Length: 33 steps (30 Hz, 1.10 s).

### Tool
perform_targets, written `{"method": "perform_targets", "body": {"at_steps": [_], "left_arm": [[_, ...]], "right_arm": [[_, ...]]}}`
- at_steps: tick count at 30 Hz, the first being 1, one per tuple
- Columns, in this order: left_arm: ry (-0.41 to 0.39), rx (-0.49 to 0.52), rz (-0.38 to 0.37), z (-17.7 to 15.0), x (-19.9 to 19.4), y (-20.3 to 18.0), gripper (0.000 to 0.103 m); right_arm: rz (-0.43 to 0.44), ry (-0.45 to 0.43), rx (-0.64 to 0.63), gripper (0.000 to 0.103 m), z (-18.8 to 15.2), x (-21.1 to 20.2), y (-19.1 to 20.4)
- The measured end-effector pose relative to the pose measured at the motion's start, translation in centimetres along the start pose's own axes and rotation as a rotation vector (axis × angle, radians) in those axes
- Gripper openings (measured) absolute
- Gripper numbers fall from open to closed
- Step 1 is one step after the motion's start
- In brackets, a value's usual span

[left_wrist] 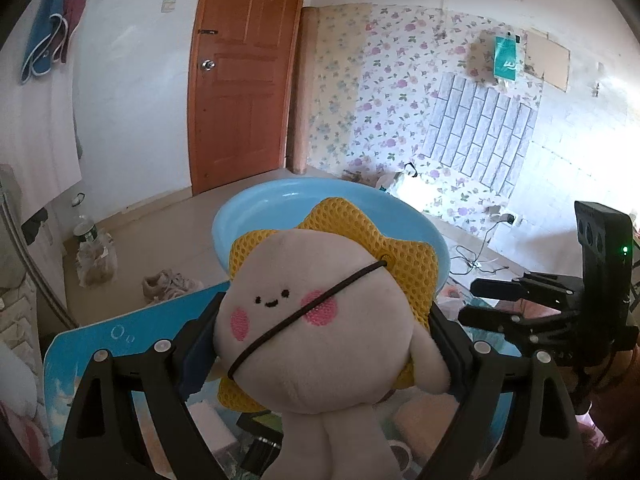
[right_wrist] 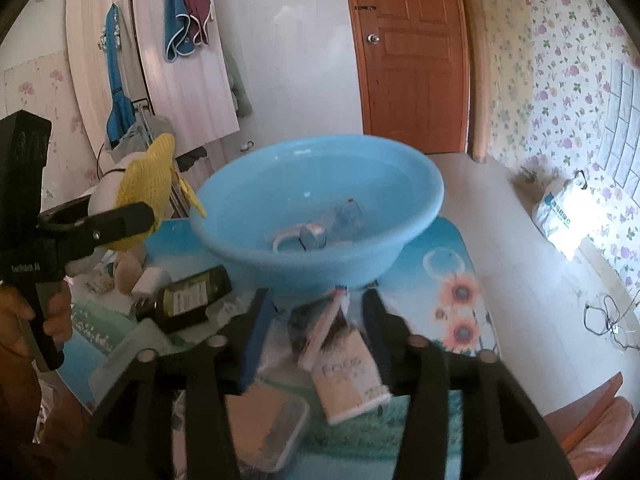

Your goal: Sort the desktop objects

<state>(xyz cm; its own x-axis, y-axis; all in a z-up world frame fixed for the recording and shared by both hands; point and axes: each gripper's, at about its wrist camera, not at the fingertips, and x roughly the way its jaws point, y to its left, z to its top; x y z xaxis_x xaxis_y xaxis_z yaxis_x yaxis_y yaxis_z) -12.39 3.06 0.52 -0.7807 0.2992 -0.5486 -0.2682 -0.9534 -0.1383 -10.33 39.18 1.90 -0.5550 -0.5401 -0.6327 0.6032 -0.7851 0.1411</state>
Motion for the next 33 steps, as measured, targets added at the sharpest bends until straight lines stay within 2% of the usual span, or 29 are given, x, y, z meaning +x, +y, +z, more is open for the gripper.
{"method": "perform_targets", "body": {"at_steps": [11,28,33], "left_arm": [[0.018,-0.003,0.013,-1.0,-0.5,-0.4,0.089],[0.047,-0.018,0.020,-1.8,-0.1,-0.1,0.089],[0.063,-0.017,0.023,-2.1,0.4,-0.1,0.089]], "right_arm": [[0.002,0.078,0.022,0.051,-1.8,0.9,-0.1],[-0.008,0.111,0.036,0.051,-2.8,1.8,-0.1],[0.006,0.103,0.066,0.051,-2.1,2.4,-0.4]]}}
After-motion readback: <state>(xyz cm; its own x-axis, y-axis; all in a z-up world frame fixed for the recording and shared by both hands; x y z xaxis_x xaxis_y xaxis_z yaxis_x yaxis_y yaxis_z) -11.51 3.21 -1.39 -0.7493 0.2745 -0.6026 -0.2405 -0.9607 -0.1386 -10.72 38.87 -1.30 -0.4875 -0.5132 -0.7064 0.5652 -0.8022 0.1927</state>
